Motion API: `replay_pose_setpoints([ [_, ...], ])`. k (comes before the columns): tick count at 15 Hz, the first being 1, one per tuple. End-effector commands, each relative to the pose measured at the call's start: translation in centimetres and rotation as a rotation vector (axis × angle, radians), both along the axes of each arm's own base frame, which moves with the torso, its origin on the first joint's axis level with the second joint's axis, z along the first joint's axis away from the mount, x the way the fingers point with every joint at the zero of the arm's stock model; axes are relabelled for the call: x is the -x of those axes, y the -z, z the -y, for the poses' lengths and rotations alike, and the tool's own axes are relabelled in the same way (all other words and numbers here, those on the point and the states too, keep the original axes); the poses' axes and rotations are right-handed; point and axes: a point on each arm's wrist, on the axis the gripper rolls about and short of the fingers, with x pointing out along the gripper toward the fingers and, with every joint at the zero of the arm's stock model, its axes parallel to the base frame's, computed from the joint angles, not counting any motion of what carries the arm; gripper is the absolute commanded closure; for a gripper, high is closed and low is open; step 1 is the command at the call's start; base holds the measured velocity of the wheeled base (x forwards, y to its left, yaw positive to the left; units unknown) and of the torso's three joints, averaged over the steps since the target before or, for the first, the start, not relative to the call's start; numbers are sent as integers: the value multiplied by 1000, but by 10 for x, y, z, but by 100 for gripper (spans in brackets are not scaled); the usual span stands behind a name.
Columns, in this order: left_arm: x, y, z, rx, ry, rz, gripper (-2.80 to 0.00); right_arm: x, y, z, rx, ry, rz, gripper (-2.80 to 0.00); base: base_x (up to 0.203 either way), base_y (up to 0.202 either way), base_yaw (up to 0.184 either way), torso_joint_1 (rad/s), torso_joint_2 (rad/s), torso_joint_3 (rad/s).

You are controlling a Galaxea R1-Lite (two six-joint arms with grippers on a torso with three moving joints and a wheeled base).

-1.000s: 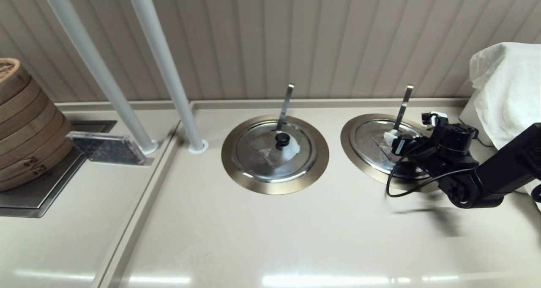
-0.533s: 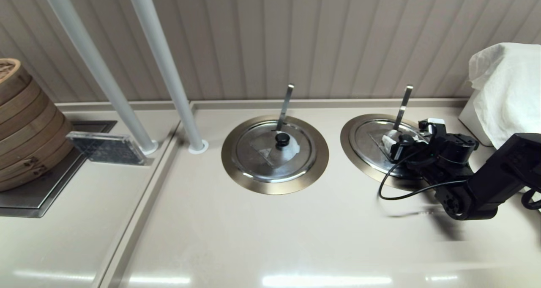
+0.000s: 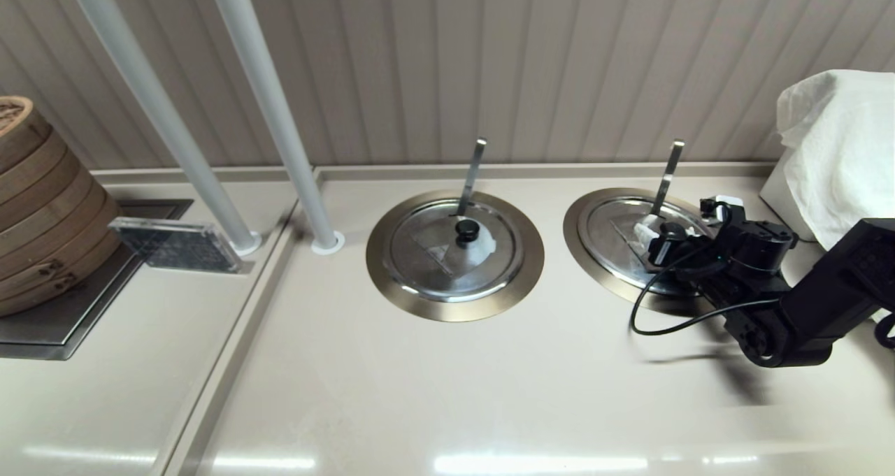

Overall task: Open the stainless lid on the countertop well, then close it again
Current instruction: Open the lid

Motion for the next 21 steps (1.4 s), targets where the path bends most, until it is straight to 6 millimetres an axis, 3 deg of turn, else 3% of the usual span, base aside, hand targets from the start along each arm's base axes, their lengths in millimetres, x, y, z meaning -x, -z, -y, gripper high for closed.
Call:
replay_pose_setpoints([
  [1, 0, 0, 0, 0, -2, 0, 0, 3, -8, -1, -4, -3, 24, -280, 0, 0, 0, 0, 0, 0],
  [21, 0, 0, 0, 0, -2, 0, 0, 15, -30, -11, -45, -24, 112, -280, 0, 0, 0, 0, 0, 0],
])
